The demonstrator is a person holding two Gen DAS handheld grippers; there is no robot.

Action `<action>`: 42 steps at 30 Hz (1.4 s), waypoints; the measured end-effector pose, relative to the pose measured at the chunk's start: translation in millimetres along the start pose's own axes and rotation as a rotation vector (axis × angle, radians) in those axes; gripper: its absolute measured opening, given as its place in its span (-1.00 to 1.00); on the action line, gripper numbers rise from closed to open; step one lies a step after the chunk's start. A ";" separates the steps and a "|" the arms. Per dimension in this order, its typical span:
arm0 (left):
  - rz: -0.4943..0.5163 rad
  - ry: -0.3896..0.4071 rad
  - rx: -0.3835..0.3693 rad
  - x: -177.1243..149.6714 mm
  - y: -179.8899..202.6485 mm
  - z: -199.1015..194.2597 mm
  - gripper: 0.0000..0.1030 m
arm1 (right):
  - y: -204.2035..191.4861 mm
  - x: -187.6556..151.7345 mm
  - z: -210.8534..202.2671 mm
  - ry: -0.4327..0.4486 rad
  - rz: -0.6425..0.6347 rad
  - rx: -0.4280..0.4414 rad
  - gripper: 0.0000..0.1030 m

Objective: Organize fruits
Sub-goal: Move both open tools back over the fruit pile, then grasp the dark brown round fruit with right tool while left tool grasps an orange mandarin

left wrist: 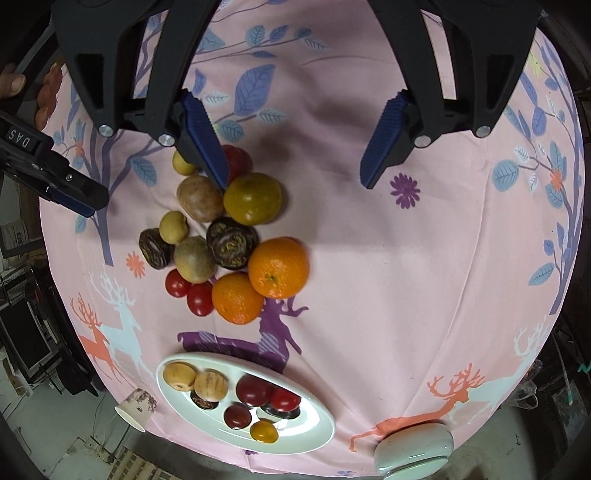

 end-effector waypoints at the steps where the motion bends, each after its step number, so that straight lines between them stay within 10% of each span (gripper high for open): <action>1: 0.004 -0.001 0.002 -1.8 0.8 -0.4 0.49 | -0.3 -1.7 0.1 -0.002 -0.001 -0.001 0.27; 35: -0.027 -0.020 0.026 -5.2 -18.0 3.5 0.62 | -11.7 26.7 28.2 -0.001 -0.058 -0.079 0.27; 42: -0.023 -0.020 0.036 1.6 -20.9 10.2 0.67 | -10.9 34.7 52.6 -0.047 -0.089 -0.116 -0.05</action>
Point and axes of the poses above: each gripper's, at about its wrist camera, not at the fingertips, and z roughly the way its jaws point, y to its right, x to its top, the point moved 9 cm from there along z, roughly the way its jaws point, and after that the axes turned 3 degrees about -z, right-handed, at the moved point
